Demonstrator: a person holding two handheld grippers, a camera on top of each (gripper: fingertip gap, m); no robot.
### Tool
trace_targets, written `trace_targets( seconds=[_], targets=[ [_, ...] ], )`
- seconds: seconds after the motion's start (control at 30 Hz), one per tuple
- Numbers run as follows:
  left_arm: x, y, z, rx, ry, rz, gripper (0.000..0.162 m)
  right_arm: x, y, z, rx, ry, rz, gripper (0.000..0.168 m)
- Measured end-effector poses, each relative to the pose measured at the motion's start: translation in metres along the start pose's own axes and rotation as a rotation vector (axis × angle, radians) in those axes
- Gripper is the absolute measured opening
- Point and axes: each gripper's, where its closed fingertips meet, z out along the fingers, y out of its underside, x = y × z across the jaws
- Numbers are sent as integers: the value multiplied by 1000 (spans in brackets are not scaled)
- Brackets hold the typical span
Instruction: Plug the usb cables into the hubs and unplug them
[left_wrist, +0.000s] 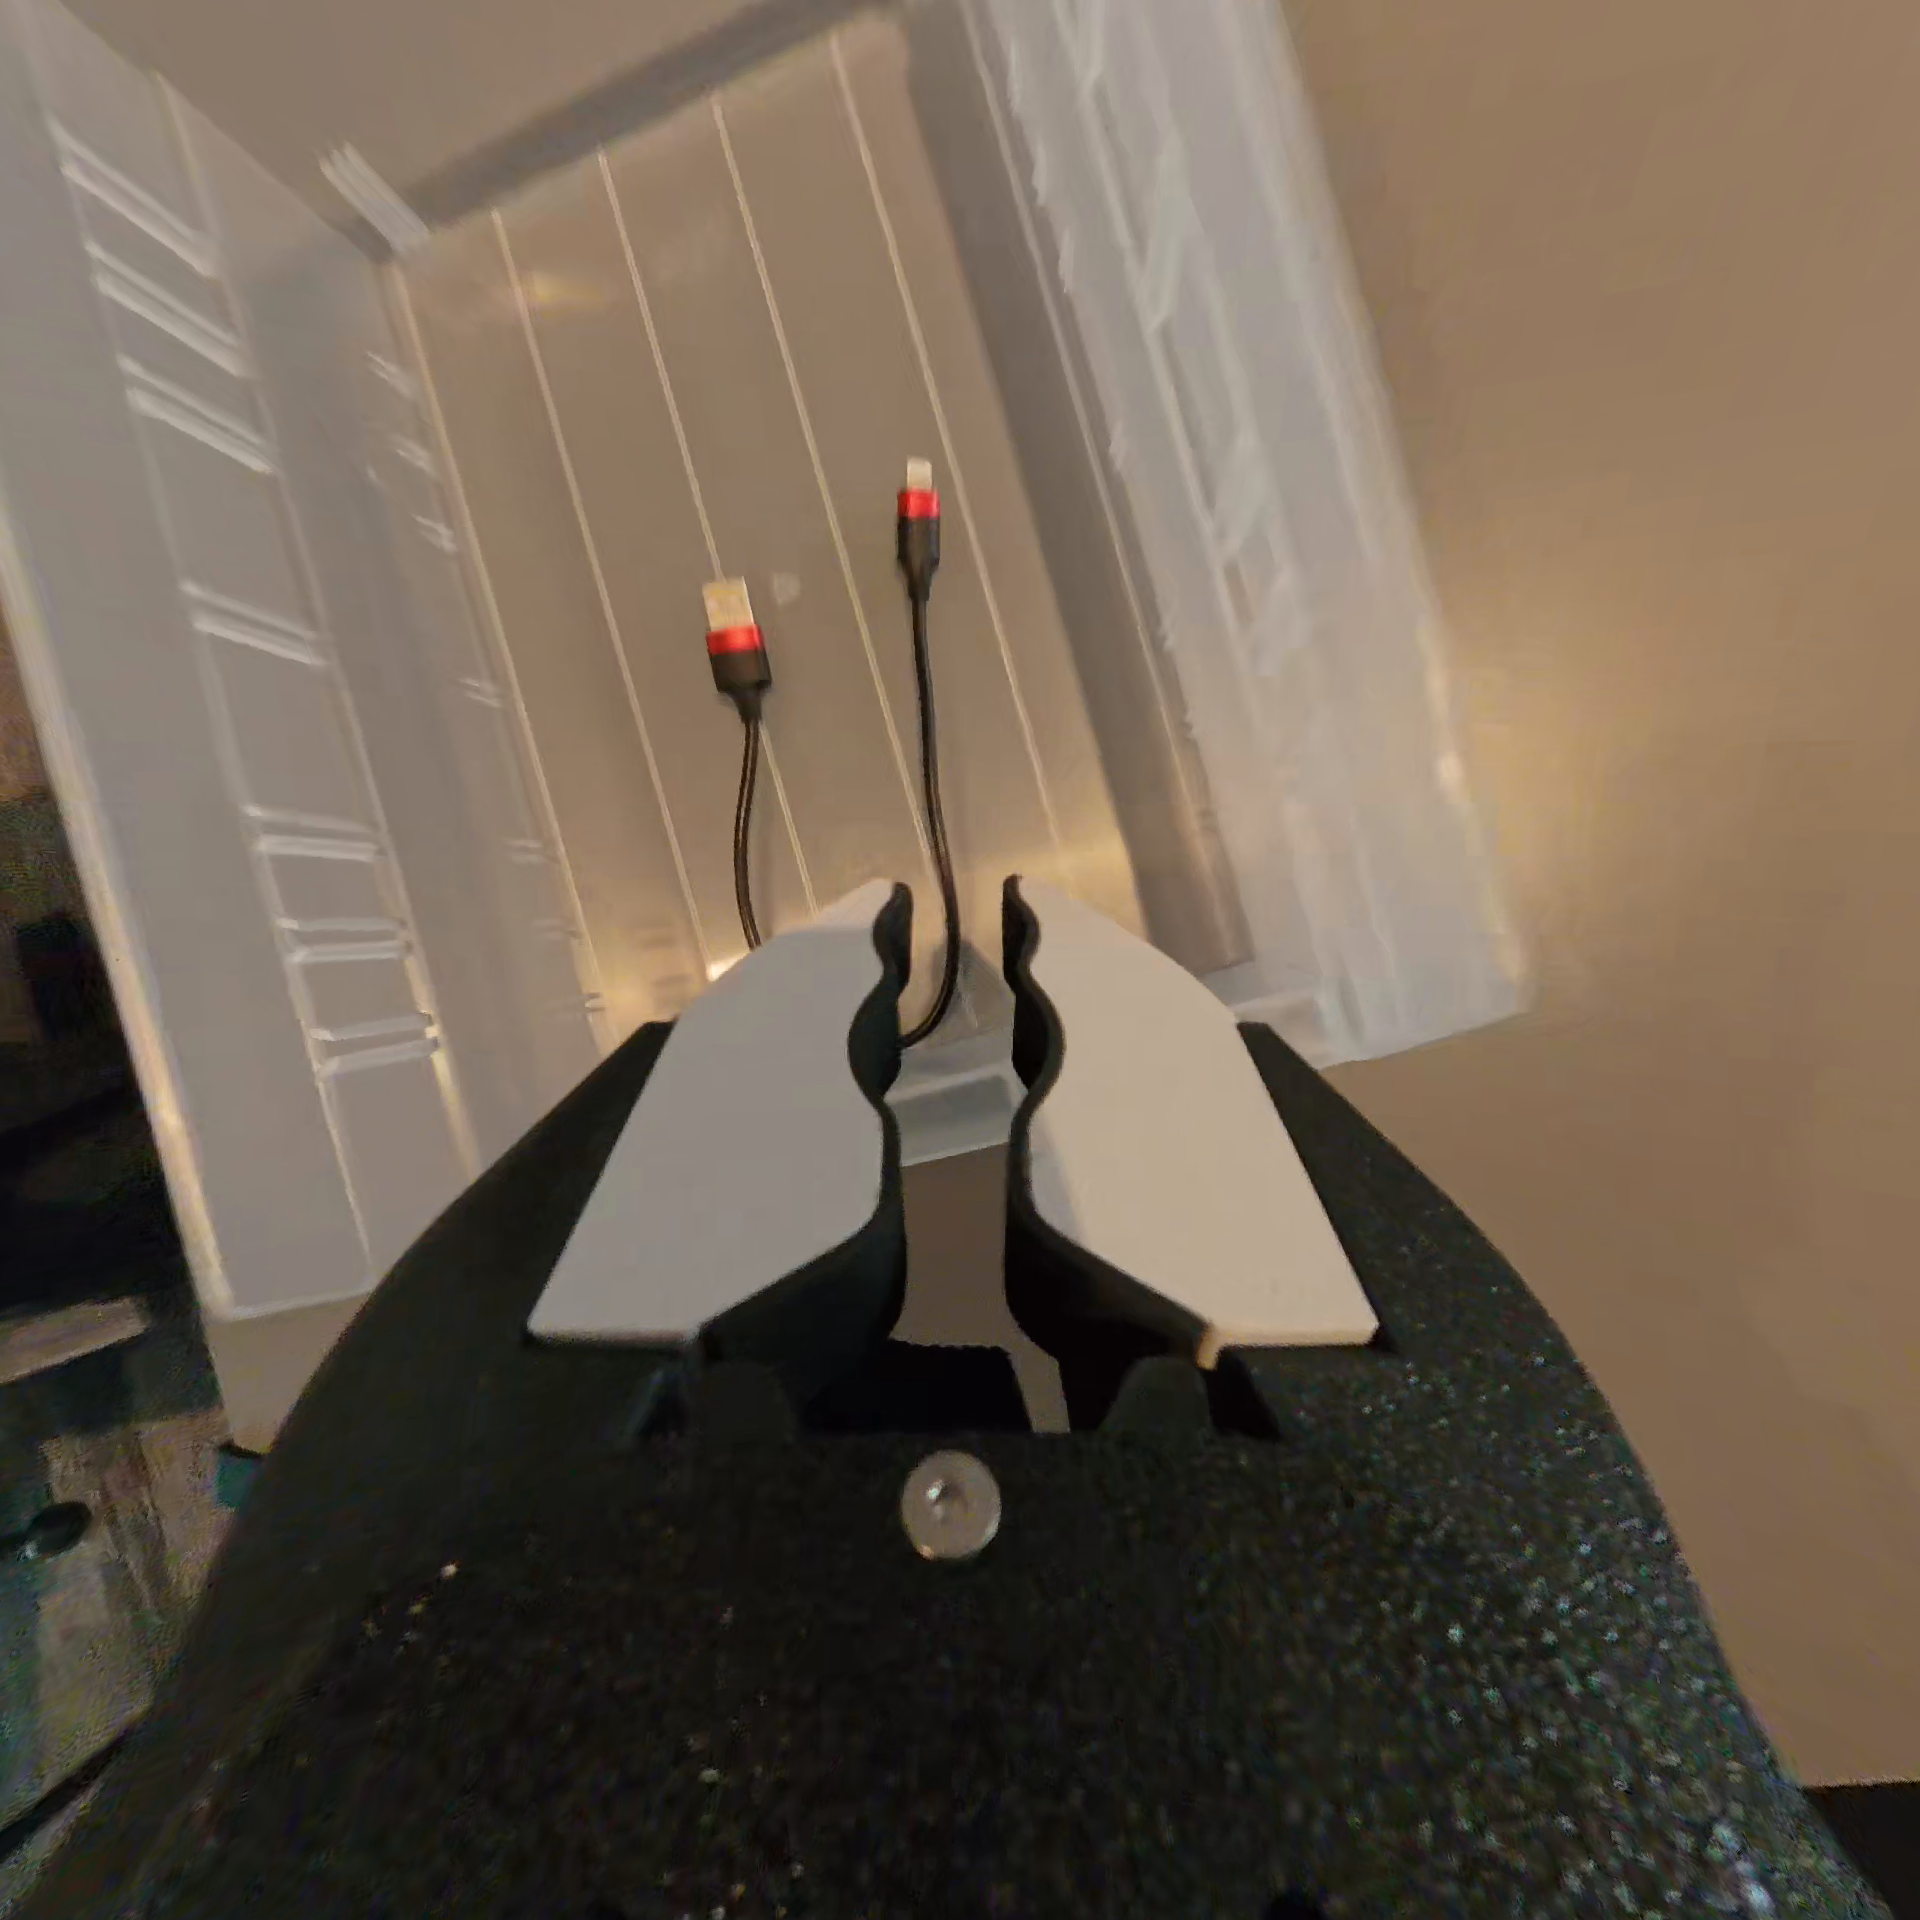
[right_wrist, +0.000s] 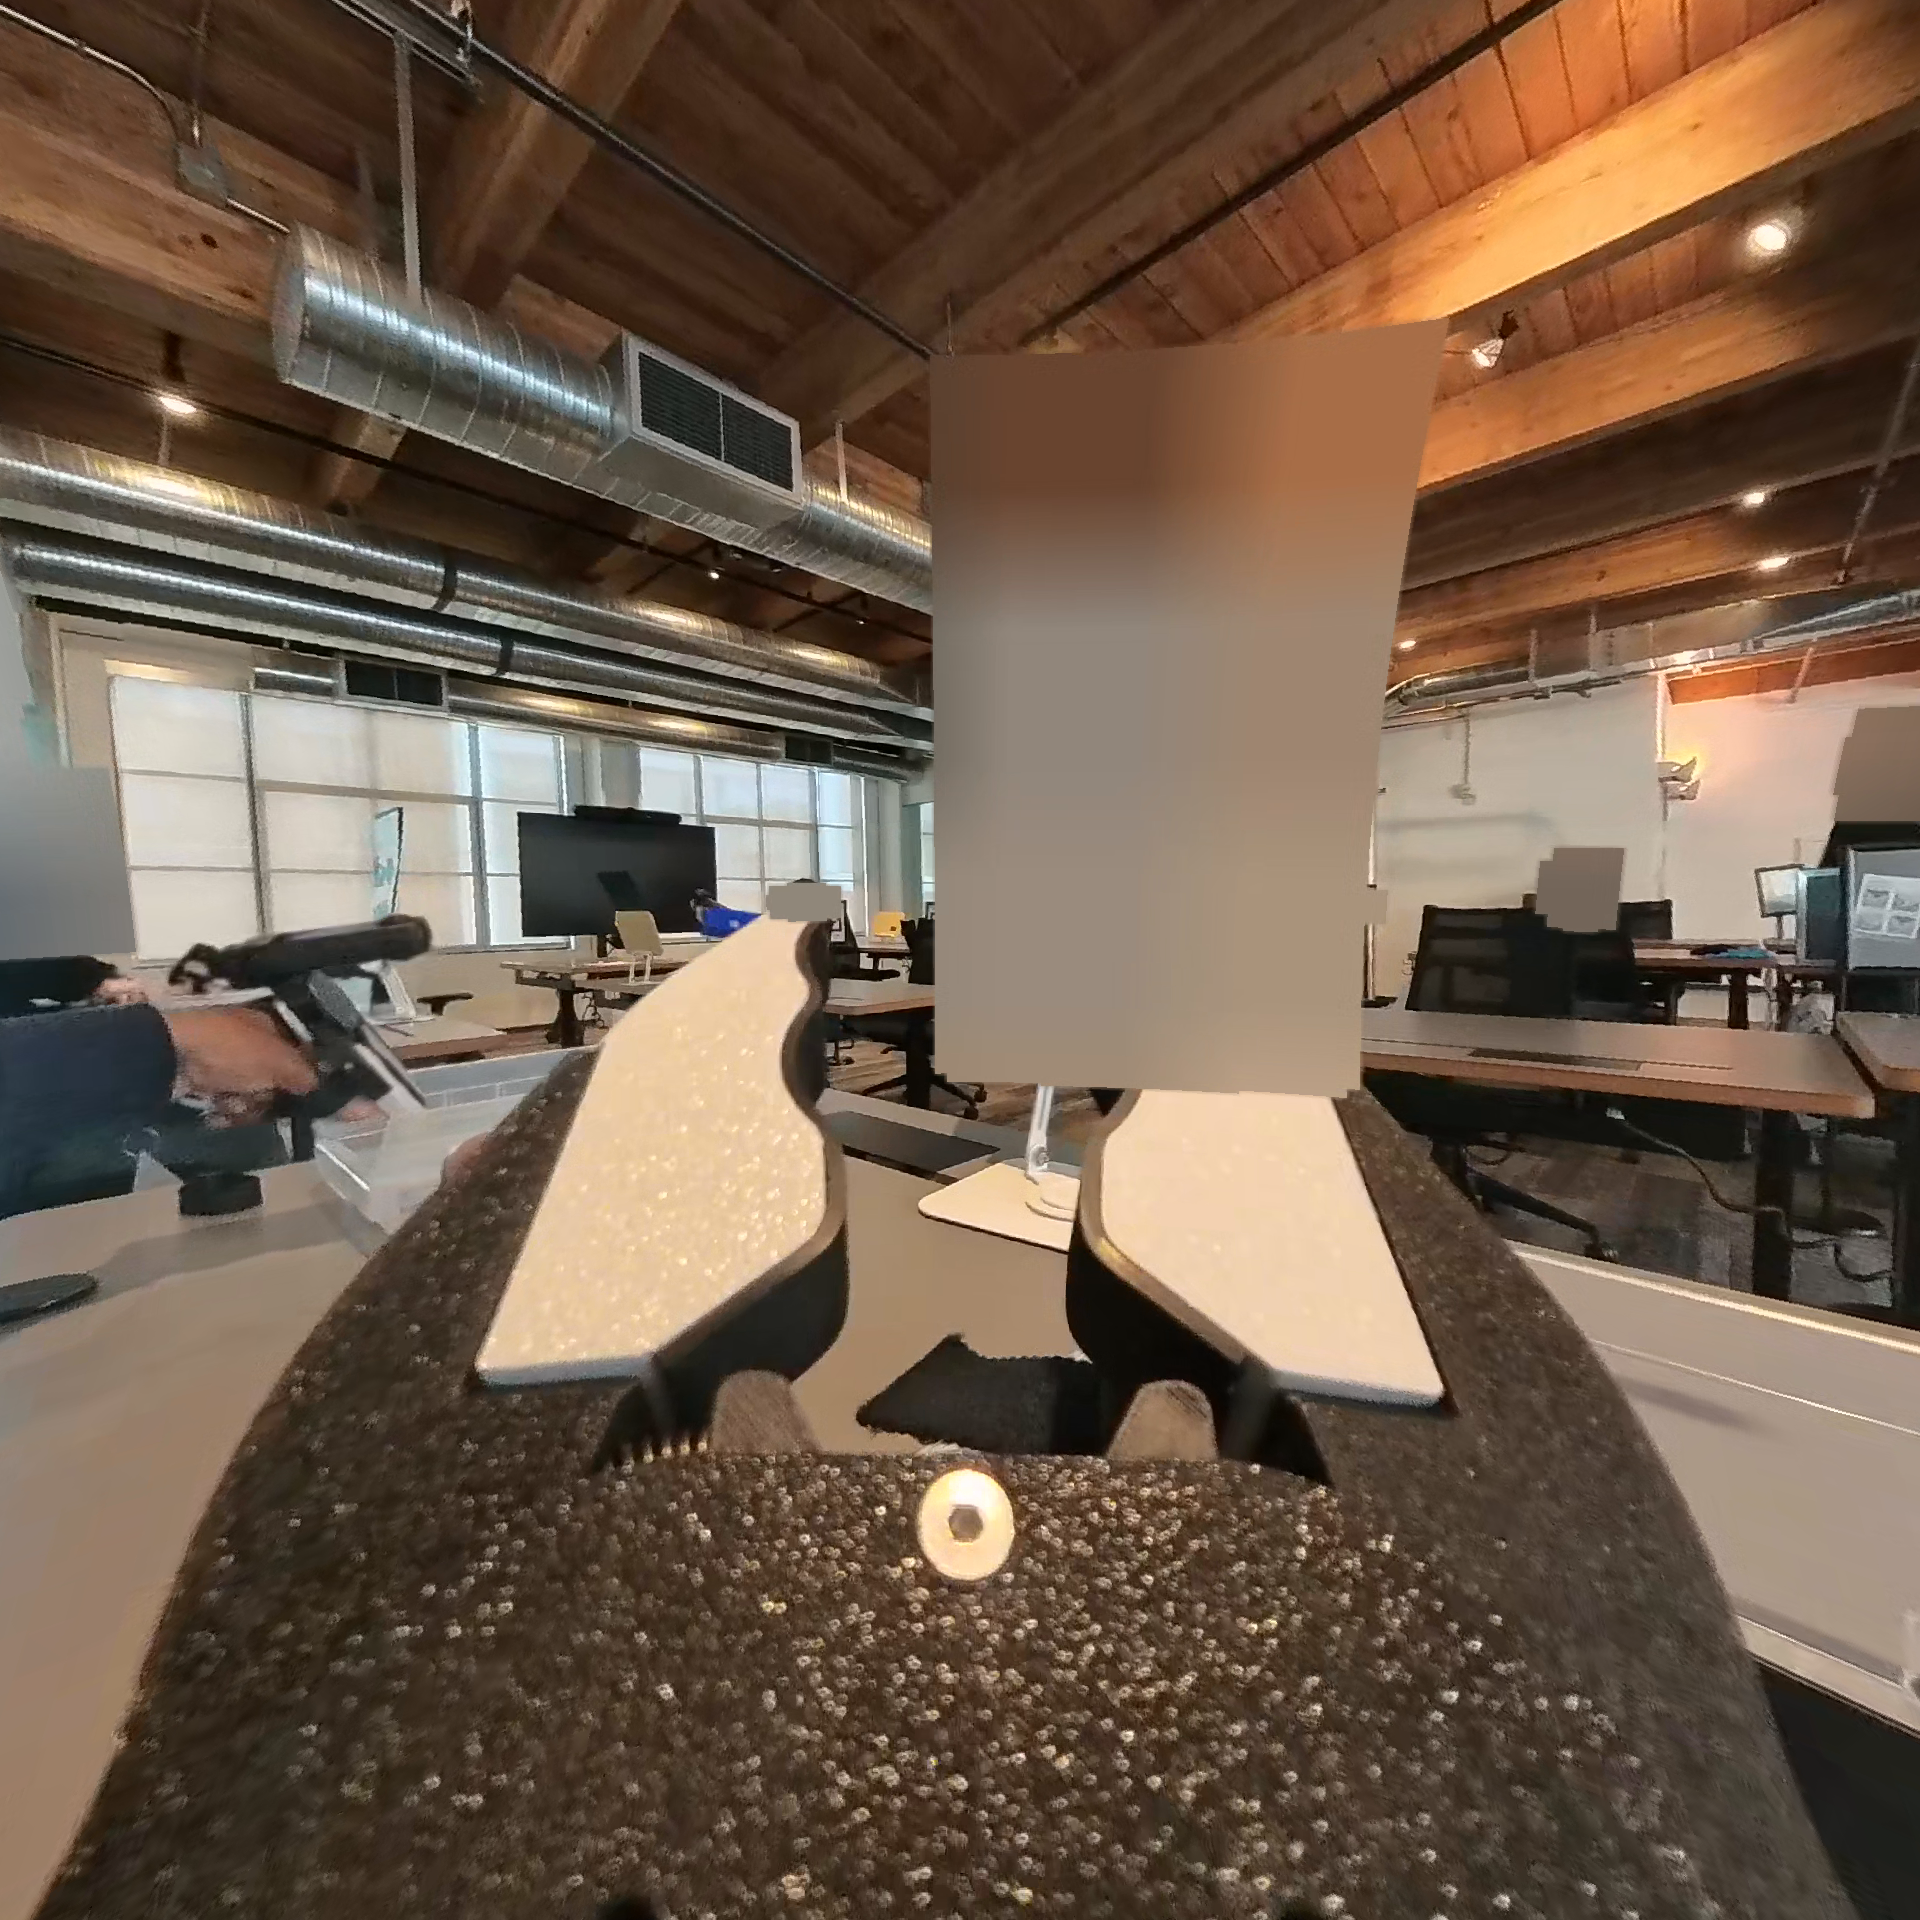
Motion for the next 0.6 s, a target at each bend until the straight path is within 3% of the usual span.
trace_targets(
  seconds=[0.17,0.33,0.6],
  targets=[
    [59,-70,-44,215,18,203,18,16,-10,-11,-6,45,-17,47],
    [194,-143,-75,359,143,592,24,38,-25,-28,22,113,-5,45],
    [425,-228,-75,423,413,1024,26,53,-30,-47,38,143,49,45]
  ],
)
